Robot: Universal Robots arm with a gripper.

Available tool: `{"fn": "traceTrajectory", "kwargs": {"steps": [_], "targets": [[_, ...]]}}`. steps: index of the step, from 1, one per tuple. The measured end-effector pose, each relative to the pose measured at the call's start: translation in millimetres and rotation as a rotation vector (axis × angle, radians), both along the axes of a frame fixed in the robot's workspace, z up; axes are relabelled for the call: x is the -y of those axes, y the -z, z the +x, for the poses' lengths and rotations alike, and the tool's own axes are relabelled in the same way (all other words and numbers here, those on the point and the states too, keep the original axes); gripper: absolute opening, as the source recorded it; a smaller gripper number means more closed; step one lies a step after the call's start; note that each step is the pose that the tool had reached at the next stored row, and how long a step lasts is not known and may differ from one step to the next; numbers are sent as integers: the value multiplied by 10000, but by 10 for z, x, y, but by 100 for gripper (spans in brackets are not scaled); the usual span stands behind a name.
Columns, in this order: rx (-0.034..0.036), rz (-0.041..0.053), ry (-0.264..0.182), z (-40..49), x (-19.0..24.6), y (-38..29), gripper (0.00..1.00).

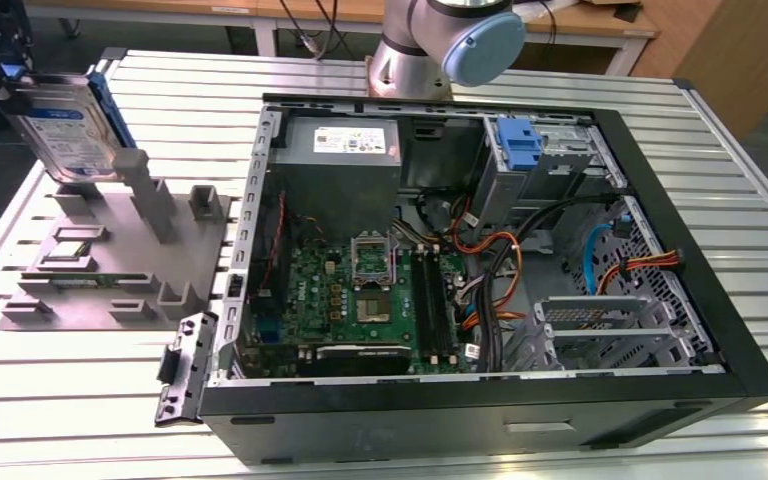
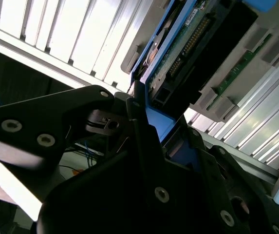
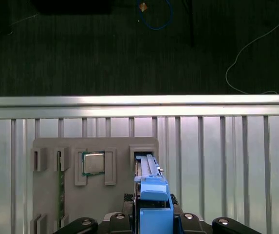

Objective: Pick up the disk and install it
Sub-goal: 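Pick up the disk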

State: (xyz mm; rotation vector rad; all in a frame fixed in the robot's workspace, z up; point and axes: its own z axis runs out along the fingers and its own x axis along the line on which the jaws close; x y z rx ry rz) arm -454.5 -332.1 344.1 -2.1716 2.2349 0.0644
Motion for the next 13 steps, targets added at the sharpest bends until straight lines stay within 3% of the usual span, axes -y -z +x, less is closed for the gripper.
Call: {"fn": "traceTrajectory", "kwargs": {"steps": [13], "targets": [[-10, 0, 0, 0, 0, -54, 36]]}}
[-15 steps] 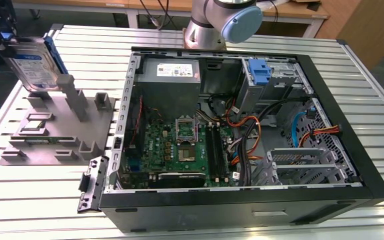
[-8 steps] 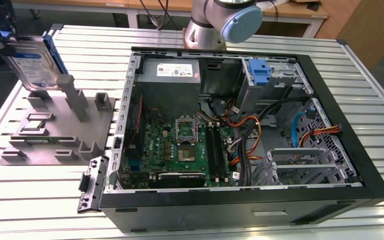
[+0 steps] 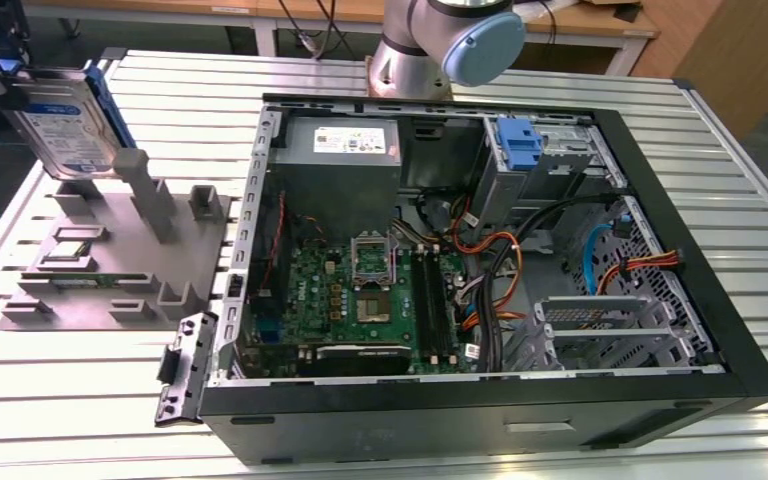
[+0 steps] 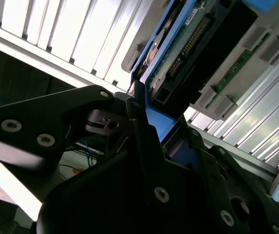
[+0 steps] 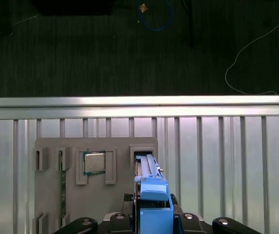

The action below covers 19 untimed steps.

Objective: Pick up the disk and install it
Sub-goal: 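Pick up the disk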

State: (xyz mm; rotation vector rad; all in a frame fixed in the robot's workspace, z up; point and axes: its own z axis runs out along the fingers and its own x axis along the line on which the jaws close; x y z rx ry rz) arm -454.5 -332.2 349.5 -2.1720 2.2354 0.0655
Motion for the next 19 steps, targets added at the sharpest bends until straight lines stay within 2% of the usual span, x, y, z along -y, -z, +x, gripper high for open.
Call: {"fn": "traceTrajectory", "kwargs": {"steps": [19], "targets": [[1, 3, 0, 0, 0, -30, 36]]}}
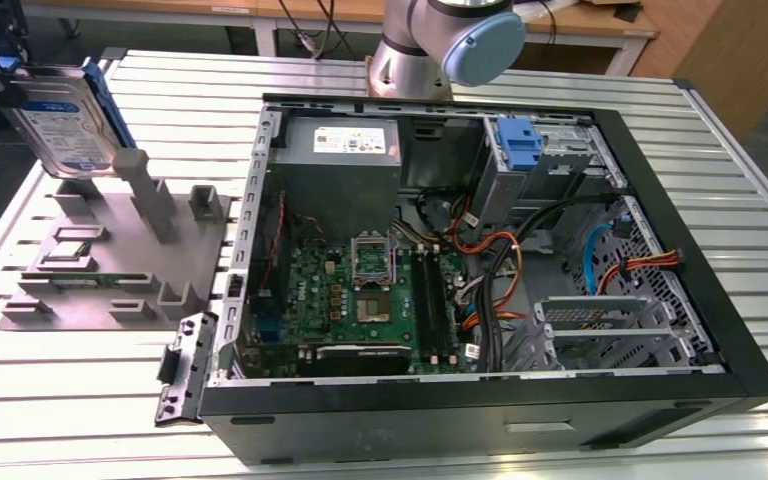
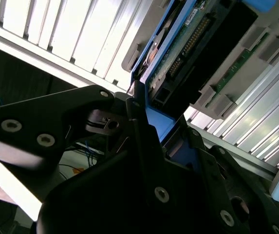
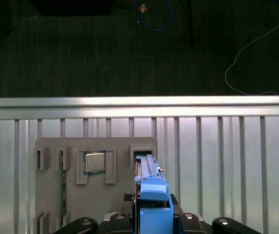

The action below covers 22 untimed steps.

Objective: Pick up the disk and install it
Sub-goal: 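Pick up the disk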

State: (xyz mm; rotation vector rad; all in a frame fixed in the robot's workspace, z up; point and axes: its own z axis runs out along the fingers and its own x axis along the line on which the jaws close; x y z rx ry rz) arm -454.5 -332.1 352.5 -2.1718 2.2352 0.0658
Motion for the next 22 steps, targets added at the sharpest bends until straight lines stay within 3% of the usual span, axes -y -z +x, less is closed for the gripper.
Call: {"fn": "traceTrajectory", "kwargs": {"steps": [22], "targets": [[-2, 0, 0, 0, 0, -39, 36]]}}
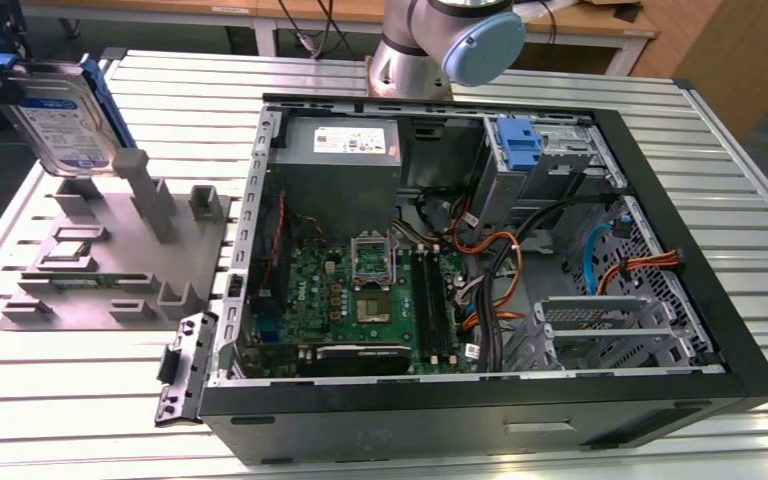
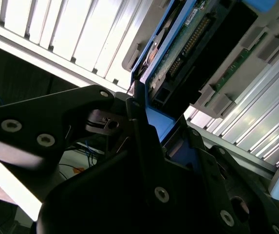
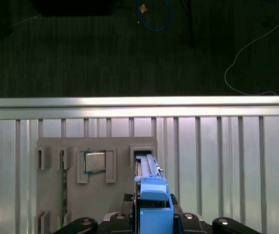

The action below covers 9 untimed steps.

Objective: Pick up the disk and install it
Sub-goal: 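Pick up the disk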

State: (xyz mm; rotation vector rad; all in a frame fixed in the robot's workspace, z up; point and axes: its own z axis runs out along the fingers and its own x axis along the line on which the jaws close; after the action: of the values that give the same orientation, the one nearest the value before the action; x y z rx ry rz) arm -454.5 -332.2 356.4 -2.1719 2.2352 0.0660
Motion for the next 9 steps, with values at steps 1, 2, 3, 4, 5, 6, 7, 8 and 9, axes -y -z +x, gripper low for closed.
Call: {"fn": "traceTrajectory", "kwargs": {"steps": [1, 2, 3, 4, 5, 6, 7, 8, 9], "targets": [[1, 0, 0, 0, 0, -2, 36], [1, 0, 0, 0, 0, -3, 36], [1, 0, 0, 0, 0, -5, 36], [1, 0, 0, 0, 0, -7, 36], [1, 0, 0, 0, 0, -9, 36], [1, 0, 0, 0, 0, -11, 36], [1, 0, 0, 0, 0, -13, 36], [1, 0, 0, 0, 0, -15, 36], [1, 0, 0, 0, 0, -17, 36]]}}
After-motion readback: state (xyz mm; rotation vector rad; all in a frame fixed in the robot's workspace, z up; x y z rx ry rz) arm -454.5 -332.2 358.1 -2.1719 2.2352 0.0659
